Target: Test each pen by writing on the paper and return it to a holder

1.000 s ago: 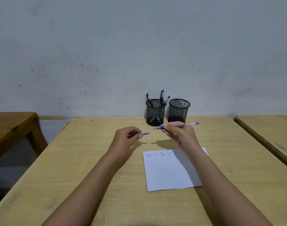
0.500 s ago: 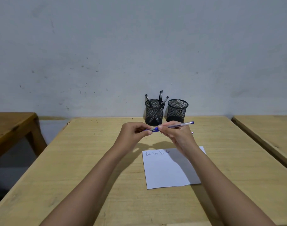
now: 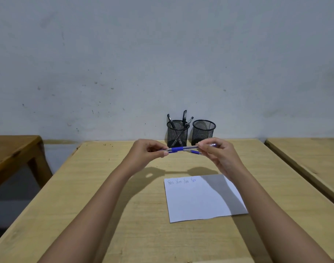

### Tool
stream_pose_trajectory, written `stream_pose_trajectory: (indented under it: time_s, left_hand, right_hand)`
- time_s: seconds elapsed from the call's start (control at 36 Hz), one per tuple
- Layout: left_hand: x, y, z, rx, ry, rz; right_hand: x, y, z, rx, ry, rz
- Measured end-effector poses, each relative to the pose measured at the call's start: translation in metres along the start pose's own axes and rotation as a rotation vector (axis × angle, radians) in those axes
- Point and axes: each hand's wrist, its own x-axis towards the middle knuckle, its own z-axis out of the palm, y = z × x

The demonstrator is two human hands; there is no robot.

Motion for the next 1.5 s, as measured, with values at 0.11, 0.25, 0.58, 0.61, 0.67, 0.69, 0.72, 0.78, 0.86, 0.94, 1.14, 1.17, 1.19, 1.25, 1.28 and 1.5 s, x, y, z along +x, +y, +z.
stream_pose_trajectory:
  time_s: [0.11,0.25,0.58,0.61,0.67,0.69,0.72,0.78,0.86,0.94,1.14,1.17,1.19,1.25,1.28,1.5]
  left_hand:
    - [0.006,0.004,-0.010,0.032,-0.020,-0.002]
    - [0.028,0.020,-0.002,0.031,-0.005,0.058]
    - [0.105,0.008,0.099,-0.034,0.048,-0.025]
    - [0.110,0.001,0.108,0.020,0.036,-0.033]
    - [0.123,-0.013,0.124,0.121,0.036,-0.030]
    - [0.131,-0.020,0.130,0.137,0.041,-0.028]
    - [0.136,-0.028,0.135,0.145,0.050,-0.029]
    - [0.146,-0.039,0.143,0.156,0.077,-0.037]
    - [0.156,-0.050,0.149,0.162,0.093,-0.015]
    - [0.167,-0.059,0.154,0.151,0.107,-0.020]
    - [0.177,-0.074,0.163,0.125,0.131,0.005]
    - [0.178,-0.076,0.163,0.127,0.139,0.020]
    - [0.179,-0.077,0.163,0.131,0.141,0.029]
    - [0.181,-0.079,0.163,0.146,0.137,0.037]
    - [0.181,-0.080,0.163,0.155,0.136,0.039]
    - [0.180,-0.080,0.162,0.152,0.137,0.053]
  right_hand:
    - [-0.001,-0.005,-0.016,-0.365,-0.062,-0.049]
    - [0.000,-0.009,-0.021,-0.775,-0.145,-0.066]
    - [0.044,-0.007,-0.057,-0.644,0.237,-0.156]
    - [0.051,-0.007,-0.059,-0.586,0.272,-0.173]
    - [0.067,-0.009,-0.065,-0.490,0.327,-0.206]
    - [0.076,-0.009,-0.067,-0.467,0.349,-0.223]
    - [0.085,-0.009,-0.069,-0.457,0.367,-0.238]
    - [0.105,-0.007,-0.073,-0.468,0.386,-0.255]
    - [0.131,0.000,-0.076,-0.535,0.395,-0.233]
    - [0.152,0.009,-0.080,-0.659,0.393,-0.198]
    - [0.177,0.029,-0.085,-0.860,0.320,-0.086]
    - [0.179,0.030,-0.086,-0.863,0.312,-0.078]
    - [0.180,0.030,-0.086,-0.864,0.301,-0.067]
    - [0.183,0.031,-0.086,-0.873,0.289,-0.054]
    - [0.185,0.031,-0.087,-0.872,0.289,-0.047]
    - [0.185,0.036,-0.087,-0.854,0.291,-0.051]
